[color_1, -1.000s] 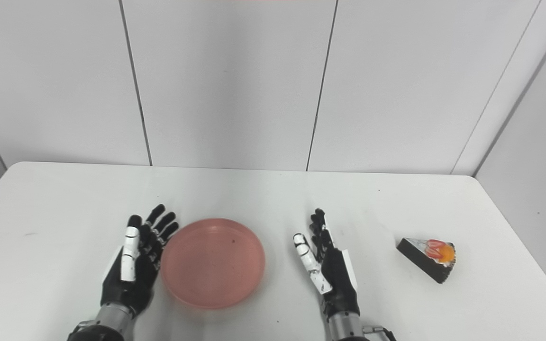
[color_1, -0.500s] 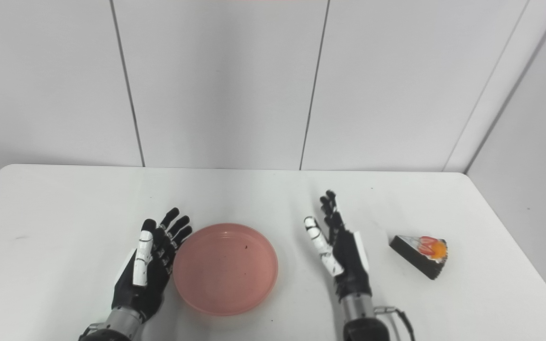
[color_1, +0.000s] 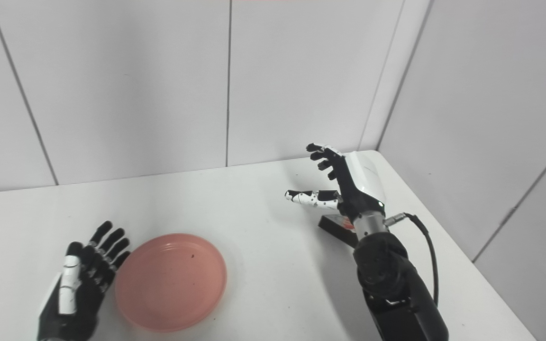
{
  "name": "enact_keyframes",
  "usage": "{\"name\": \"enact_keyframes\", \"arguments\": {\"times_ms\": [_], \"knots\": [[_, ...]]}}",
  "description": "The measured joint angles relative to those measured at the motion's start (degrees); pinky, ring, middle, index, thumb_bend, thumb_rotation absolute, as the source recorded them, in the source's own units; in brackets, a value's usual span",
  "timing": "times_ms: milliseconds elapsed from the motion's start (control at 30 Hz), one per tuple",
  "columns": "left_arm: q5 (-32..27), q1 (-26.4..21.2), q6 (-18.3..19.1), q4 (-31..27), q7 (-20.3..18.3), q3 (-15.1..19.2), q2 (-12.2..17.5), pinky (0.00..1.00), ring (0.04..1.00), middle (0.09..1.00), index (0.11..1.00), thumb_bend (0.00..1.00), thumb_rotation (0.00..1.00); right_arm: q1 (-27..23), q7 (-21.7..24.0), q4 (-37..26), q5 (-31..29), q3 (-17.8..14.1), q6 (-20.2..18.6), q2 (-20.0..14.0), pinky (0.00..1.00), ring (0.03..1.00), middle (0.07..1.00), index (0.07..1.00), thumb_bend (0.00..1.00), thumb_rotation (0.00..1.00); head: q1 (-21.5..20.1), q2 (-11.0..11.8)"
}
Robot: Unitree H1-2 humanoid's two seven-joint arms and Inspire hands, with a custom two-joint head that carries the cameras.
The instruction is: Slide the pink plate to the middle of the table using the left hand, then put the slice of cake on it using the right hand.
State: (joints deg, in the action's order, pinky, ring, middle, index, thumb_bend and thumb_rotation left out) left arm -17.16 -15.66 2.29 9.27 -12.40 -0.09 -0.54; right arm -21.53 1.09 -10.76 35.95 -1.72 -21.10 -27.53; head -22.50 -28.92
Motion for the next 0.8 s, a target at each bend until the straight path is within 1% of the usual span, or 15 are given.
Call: {"name": "enact_keyframes", "arguments": {"times_ms": [67, 133, 233, 267, 333, 367, 400, 500, 567, 667, 733, 767, 800], "knots": [[-0.06, -0.07, -0.06, 0.08, -0.15, 0.41, 0.32, 0.88, 0.906, 0.905, 0.893, 0.71, 0.91, -0.13, 1.04, -0.02, 1.88, -0.03, -2.06, -1.07, 0.64, 0.765, 0.799, 0.781, 0.74, 0.33, -1.84, 0.18], [-0.55, -0.07, -0.23, 0.22, -0.65, 0.65, 0.56, 0.88, 0.901, 0.899, 0.886, 0.7, 0.9, -0.22, 2.85, -0.14, 3.29, -0.23, -3.81, -1.75, 0.68, 0.818, 0.834, 0.795, 0.78, 0.31, -2.63, 0.26], [-0.67, -0.23, -0.99, 0.96, -1.23, 0.97, 0.71, 0.87, 0.894, 0.892, 0.877, 0.7, 0.89, -0.22, 5.39, -0.33, 5.99, -1.62, -5.43, -1.74, 0.69, 0.829, 0.84, 0.799, 0.8, 0.29, -3.16, 0.18], [-0.67, -0.37, -1.06, 1.17, -1.27, 1.1, 0.74, 0.87, 0.89, 0.887, 0.874, 0.69, 0.89, -0.22, 6.2, -0.39, 6.84, -2.22, -5.55, -1.65, 0.78, 0.86, 0.85, 0.811, 0.81, 0.31, -3.17, 0.18], [-0.69, -0.6, -1.08, 1.46, -1.53, 1.21, 0.99, 0.87, 0.892, 0.888, 0.879, 0.7, 0.9, -0.22, 8.08, -0.49, 8.95, -3.58, -5.62, -1.54, 0.87, 0.886, 0.857, 0.821, 0.81, 0.35, -3.6, 0.09], [-0.7, -0.67, -1.08, 1.54, -1.73, 1.2, 1.2, 0.87, 0.892, 0.888, 0.879, 0.7, 0.89, -0.22, 8.81, -0.48, 9.54, -4.01, -5.67, -1.54, 0.89, 0.891, 0.859, 0.823, 0.82, 0.37, -3.61, 0.09], [-0.76, -0.78, -1.09, 1.71, -2.0, 1.23, 1.43, 0.87, 0.891, 0.887, 0.879, 0.69, 0.89, -0.22, 9.93, -0.49, 10.59, -4.57, -5.7, -1.54, 0.9, 0.896, 0.862, 0.823, 0.82, 0.37, -3.61, -0.09], [-1.23, -1.05, -1.1, 2.06, -2.25, 1.65, 1.66, 0.85, 0.88, 0.878, 0.869, 0.69, 0.89, -0.22, 11.97, -0.46, 12.91, -5.79, -5.77, -1.55, 0.89, 0.891, 0.86, 0.823, 0.84, 0.37, -3.78, -0.09], [-1.23, -1.05, -1.1, 2.05, -2.25, 1.68, 1.65, 0.86, 0.884, 0.882, 0.87, 0.68, 0.89, -0.21, 13.11, -0.38, 13.77, -6.34, -5.78, -1.56, 0.87, 0.891, 0.86, 0.829, 0.86, 0.38, -3.7, -0.17], [-1.23, -1.05, -1.1, 2.05, -2.25, 1.68, 1.63, 0.86, 0.884, 0.881, 0.866, 0.68, 0.89, -0.2, 16.39, -0.01, 15.21, -7.26, -5.78, -1.56, 0.85, 0.907, 0.872, 0.842, 0.89, 0.39, -3.69, -0.35], [-1.23, -1.05, -1.1, 2.05, -2.25, 1.71, 1.63, 0.87, 0.886, 0.881, 0.867, 0.68, 0.89, -0.18, 17.97, 0.3, 15.72, -7.57, -5.8, -1.57, 0.83, 0.904, 0.871, 0.841, 0.9, 0.38, -3.52, -0.52], [-1.23, -1.05, -1.1, 2.08, -2.25, 1.73, 1.62, 0.87, 0.887, 0.882, 0.867, 0.68, 0.89, -0.18, 19.01, 0.36, 15.9, -7.73, -5.8, -1.57, 0.83, 0.904, 0.87, 0.841, 0.9, 0.38, -3.52, -0.53], [-1.23, -1.05, -1.12, 2.1, -2.25, 1.74, 1.62, 0.86, 0.884, 0.88, 0.865, 0.68, 0.89, -0.17, 19.78, 0.44, 16.21, -7.85, -5.8, -1.56, 0.86, 0.918, 0.886, 0.844, 0.9, 0.38, -3.52, -0.53]]}}
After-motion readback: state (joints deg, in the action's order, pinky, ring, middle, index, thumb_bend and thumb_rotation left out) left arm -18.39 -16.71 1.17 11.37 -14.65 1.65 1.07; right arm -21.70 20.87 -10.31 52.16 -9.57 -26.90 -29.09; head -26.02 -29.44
